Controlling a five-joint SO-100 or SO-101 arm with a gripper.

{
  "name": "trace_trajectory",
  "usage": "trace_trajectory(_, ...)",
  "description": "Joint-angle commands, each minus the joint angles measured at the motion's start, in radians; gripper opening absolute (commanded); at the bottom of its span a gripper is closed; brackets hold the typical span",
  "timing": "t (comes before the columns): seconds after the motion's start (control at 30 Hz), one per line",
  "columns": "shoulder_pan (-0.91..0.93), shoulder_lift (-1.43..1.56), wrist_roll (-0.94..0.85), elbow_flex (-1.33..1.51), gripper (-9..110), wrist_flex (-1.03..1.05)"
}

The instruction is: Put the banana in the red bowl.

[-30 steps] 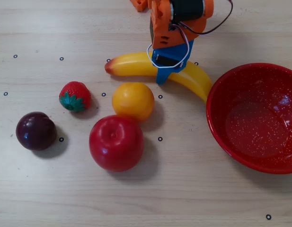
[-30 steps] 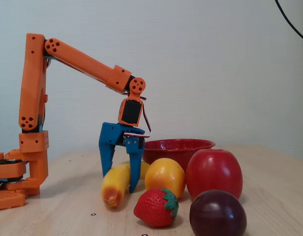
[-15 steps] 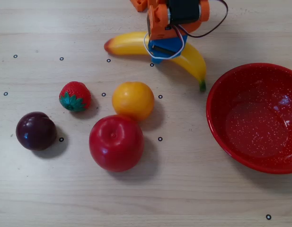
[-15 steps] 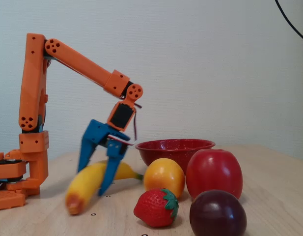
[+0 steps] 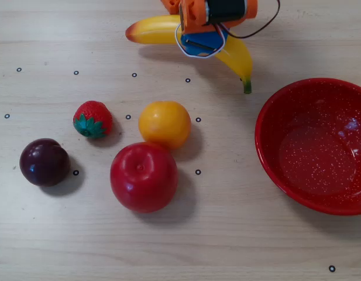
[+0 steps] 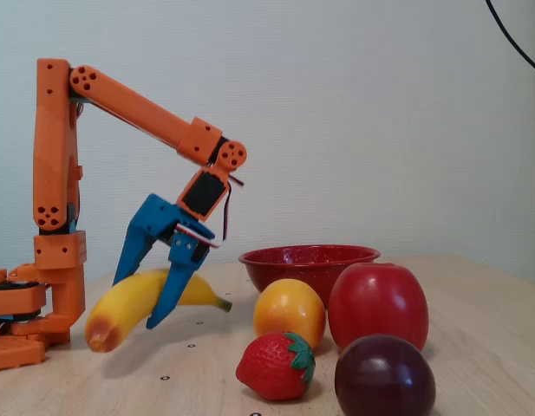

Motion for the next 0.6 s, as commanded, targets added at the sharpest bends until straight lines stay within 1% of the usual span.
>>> trace_trajectory(0.0, -0.026, 0.112, -0.018, -0.086, 0, 0.058)
trace_trajectory(0.37, -0.006, 0.233, 0.002, -0.249, 0, 0.186)
trace_trajectory(0.57, 0.003, 0.285, 0.061, -0.37, 0, 0.186)
